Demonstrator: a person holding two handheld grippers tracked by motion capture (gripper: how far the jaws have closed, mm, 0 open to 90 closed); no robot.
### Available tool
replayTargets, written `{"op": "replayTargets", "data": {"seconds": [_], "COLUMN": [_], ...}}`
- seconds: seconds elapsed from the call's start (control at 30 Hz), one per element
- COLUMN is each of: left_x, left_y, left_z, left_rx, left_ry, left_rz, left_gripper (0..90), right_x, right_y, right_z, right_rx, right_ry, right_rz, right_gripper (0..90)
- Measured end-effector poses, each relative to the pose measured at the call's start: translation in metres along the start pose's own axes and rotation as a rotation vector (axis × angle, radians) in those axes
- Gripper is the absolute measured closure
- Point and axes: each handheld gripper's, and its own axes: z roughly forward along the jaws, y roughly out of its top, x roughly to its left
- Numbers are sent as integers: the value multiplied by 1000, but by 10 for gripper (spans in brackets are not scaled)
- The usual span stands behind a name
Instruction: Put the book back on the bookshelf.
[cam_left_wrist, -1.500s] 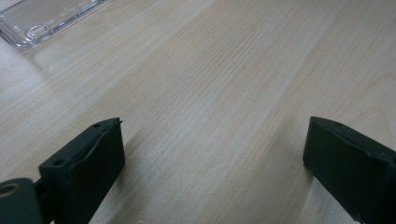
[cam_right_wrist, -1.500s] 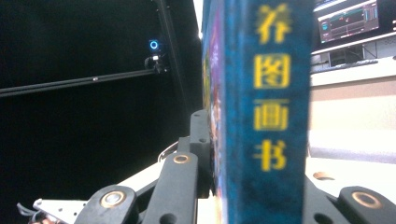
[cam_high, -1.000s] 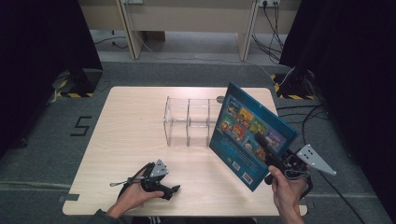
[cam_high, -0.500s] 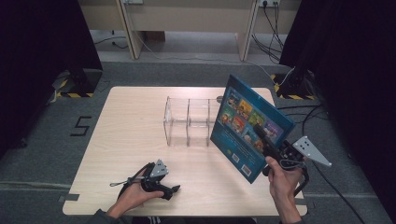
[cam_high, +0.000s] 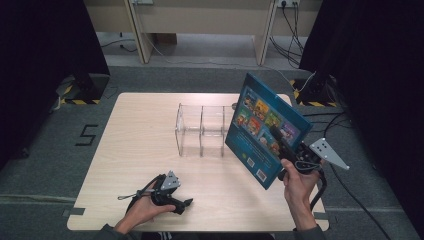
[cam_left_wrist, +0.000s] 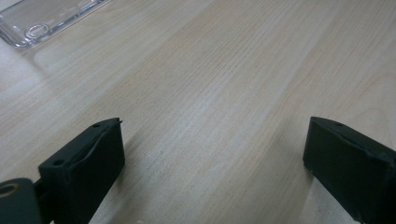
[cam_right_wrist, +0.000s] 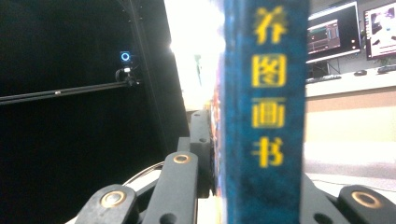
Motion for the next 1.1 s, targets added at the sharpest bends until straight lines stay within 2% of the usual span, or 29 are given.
{"op": "replayTargets", "data": {"seconds": [0.23,0.43,1.1], "left_x": [0,0,-1], "left_y": [0,0,0], "left_z": [0,0,0], "left_rx": [0,0,1], "left_ry": [0,-3,-3], "left_rz": [0,3,3], "left_gripper": [43,43,41], "right_x": [-3,-4,-8], "right_y": [-2,-3,-9], "right_z": [9,18,40], "right_rx": [-2,1,5], "right_ry": [-18,-31,-68], "right_rz": [14,-4,-12], "right_gripper": [826,825,825]}}
